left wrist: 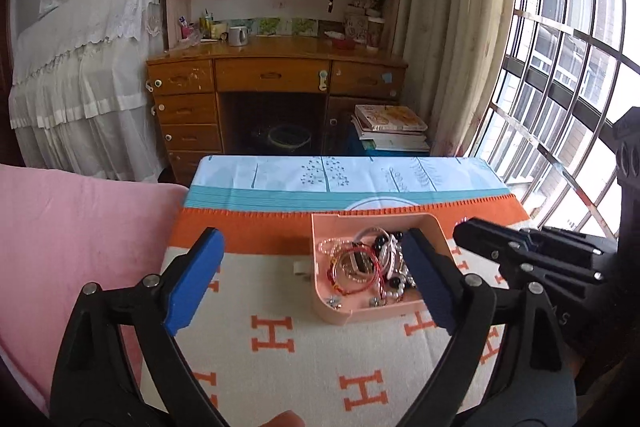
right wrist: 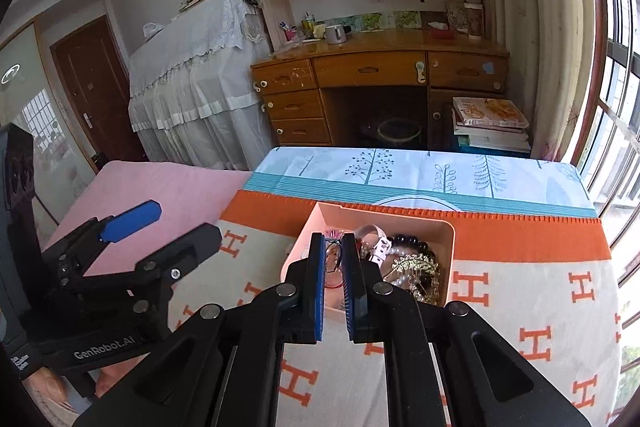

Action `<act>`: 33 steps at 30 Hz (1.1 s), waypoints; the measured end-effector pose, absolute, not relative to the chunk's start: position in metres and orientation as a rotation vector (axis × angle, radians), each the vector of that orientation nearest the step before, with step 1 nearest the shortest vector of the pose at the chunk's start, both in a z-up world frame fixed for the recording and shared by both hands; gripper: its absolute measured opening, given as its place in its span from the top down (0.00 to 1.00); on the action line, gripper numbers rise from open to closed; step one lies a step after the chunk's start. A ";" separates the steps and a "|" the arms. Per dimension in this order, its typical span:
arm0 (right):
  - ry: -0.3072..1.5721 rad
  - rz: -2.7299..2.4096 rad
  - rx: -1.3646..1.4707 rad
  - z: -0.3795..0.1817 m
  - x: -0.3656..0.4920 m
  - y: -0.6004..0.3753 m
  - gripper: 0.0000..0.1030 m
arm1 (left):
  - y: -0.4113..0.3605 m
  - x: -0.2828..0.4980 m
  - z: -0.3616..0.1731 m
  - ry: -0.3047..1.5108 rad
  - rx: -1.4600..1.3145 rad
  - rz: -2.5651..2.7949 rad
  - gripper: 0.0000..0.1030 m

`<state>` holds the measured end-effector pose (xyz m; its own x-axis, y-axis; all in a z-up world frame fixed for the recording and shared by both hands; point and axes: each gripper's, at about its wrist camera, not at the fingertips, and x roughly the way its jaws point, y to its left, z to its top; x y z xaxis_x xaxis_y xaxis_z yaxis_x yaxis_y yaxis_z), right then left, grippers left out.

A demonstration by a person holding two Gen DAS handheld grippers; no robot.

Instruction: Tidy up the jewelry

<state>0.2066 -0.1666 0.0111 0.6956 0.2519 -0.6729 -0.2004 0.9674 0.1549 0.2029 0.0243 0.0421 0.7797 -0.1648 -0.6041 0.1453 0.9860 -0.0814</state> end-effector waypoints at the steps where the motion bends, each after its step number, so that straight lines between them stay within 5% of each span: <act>1: 0.777 0.252 0.078 0.009 0.212 -0.168 0.92 | 0.024 0.208 0.044 0.652 -0.035 -0.167 0.00; 6: 0.858 0.242 0.110 -0.010 0.232 -0.174 0.91 | 0.020 0.228 0.039 0.680 -0.031 -0.148 0.00; 11: 0.880 0.238 0.145 -0.029 0.236 -0.180 0.69 | 0.023 0.233 0.023 0.718 -0.032 -0.131 0.00; 28: 0.802 0.159 0.133 -0.012 0.177 -0.195 0.63 | 0.014 0.182 0.020 0.737 -0.020 -0.140 0.00; 33: 0.799 0.120 0.131 -0.025 0.142 -0.205 0.50 | 0.005 0.149 0.002 0.774 -0.006 -0.153 0.00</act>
